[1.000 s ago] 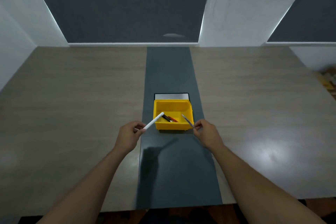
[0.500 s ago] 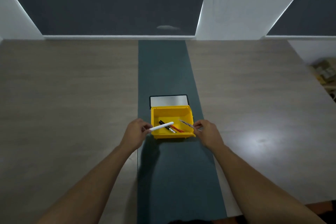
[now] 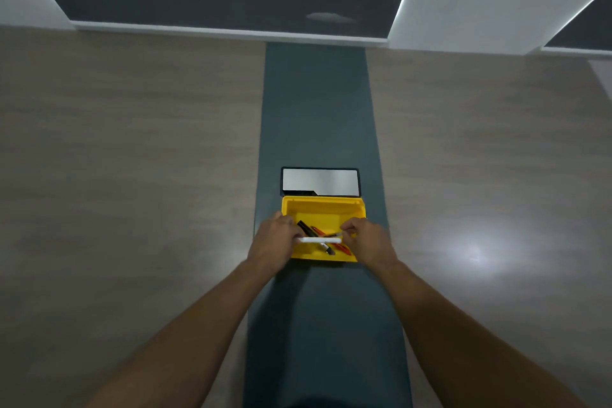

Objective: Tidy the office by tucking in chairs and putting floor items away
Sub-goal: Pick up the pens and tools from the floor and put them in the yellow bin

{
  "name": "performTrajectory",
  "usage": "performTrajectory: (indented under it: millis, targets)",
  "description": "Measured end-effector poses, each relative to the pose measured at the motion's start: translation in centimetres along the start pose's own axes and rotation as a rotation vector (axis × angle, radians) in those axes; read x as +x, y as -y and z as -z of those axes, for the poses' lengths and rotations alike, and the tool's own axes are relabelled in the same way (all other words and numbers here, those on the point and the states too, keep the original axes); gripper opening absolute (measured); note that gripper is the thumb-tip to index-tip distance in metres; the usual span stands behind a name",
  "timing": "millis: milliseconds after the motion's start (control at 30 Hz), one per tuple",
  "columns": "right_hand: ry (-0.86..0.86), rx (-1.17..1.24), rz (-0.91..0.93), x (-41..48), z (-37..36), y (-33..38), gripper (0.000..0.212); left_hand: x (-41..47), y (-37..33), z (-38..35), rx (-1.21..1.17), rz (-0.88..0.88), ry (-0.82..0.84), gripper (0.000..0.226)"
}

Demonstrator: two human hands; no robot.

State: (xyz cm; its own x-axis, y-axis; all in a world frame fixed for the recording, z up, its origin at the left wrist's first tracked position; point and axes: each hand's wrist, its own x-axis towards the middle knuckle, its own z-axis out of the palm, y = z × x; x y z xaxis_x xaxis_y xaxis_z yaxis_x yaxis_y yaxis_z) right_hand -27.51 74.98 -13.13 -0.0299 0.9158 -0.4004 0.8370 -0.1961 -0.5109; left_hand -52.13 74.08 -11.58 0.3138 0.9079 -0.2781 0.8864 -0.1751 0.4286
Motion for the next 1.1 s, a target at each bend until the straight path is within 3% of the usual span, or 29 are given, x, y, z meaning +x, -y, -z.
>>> performTrajectory:
  millis: [400,633,1100]
  targets:
    - [0.024,0.034,0.023,1.3,-1.6,-0.1,0.035,0.2,-0.3,-1.5,0.037,0.024,0.007,0.039]
    - [0.001,0.027,0.019,-0.9,0.3,-0.4,0.038,-2.1,0.0,-0.7,-0.037,0.015,-0.074,0.046]
    - [-0.183,0.071,0.112,-10.1,0.8,0.4,0.021,-10.5,-0.1,-1.3,-0.2,0.008,-0.177,0.048]
